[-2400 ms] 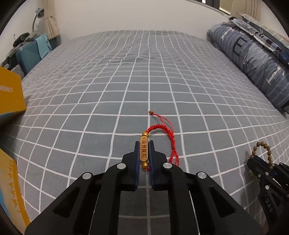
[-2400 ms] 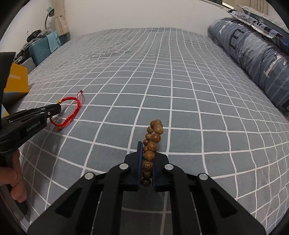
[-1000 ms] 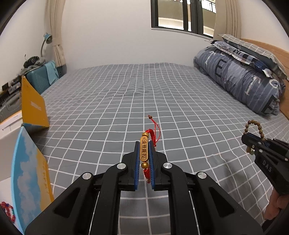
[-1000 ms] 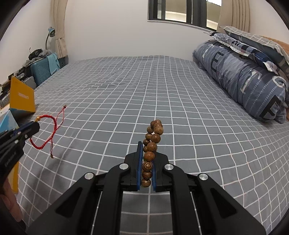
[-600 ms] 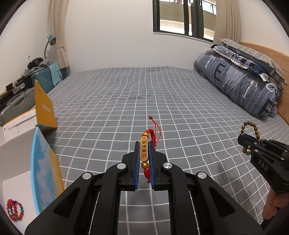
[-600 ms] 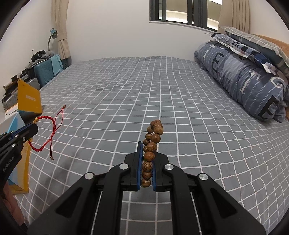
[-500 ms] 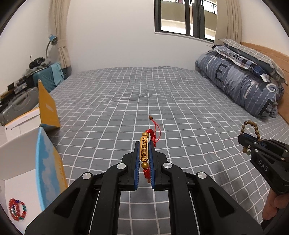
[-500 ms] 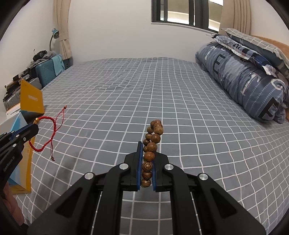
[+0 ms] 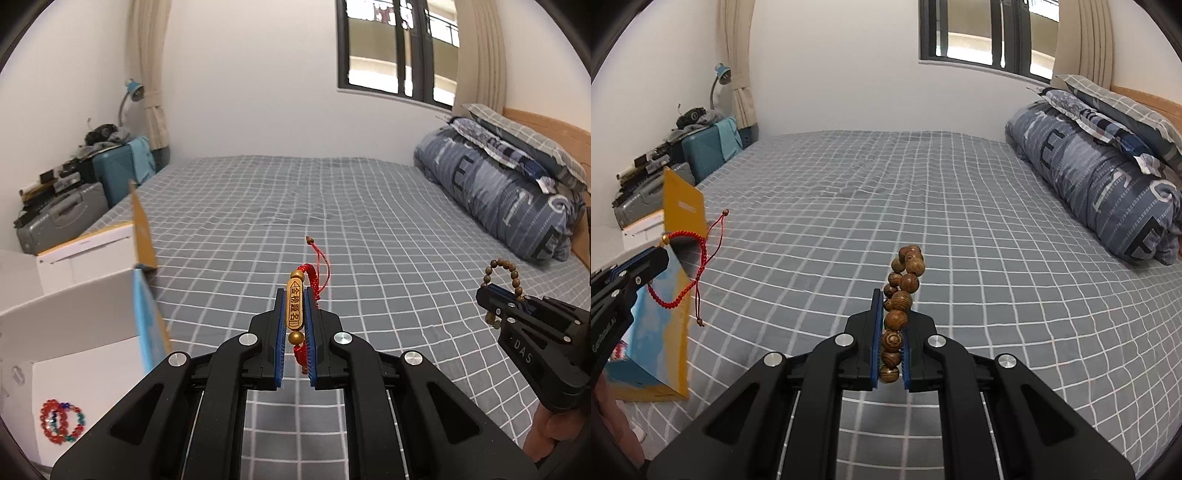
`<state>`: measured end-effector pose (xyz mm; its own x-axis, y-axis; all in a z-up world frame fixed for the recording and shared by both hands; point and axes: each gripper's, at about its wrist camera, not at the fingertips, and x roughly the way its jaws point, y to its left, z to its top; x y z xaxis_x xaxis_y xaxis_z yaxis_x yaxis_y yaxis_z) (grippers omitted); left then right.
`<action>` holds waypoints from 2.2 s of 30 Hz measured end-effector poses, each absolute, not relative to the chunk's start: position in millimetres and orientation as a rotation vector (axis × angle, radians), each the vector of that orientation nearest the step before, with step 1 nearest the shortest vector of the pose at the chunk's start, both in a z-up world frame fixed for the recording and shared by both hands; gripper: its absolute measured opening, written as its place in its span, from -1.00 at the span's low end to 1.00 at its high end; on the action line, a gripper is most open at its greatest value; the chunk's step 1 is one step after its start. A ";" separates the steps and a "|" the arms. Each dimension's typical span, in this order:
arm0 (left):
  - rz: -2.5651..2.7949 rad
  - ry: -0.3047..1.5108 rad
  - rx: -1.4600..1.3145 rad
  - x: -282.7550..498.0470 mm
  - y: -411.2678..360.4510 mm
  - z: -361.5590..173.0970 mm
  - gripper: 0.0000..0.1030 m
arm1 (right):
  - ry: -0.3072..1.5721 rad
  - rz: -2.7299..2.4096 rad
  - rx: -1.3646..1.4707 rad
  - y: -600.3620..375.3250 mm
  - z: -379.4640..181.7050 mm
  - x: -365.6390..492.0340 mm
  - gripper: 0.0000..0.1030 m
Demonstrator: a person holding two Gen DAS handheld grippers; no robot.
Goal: Organize jewelry
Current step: 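Lift both bracelets and carry them over the open white box, then open left tool to drop red cord bracelet while right tool drops wooden bracelet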
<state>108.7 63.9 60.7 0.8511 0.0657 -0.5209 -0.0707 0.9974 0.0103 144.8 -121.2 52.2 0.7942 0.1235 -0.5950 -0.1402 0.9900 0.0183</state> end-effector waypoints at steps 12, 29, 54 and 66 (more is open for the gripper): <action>0.286 0.507 -0.092 46.0 156.7 100.9 -0.83 | 0.605 0.298 -0.063 -25.2 78.4 118.1 -0.86; 0.570 0.651 -0.214 -16.4 304.1 73.5 -0.83 | 0.700 0.589 -0.226 150.4 63.6 84.7 -0.86; 0.530 0.998 -0.328 -0.4 363.8 10.0 -0.83 | 1.061 0.598 -0.339 225.6 -3.4 107.4 -0.83; 0.575 0.885 -0.279 -20.5 351.5 35.4 0.27 | 0.927 0.643 -0.198 200.8 44.8 90.4 0.32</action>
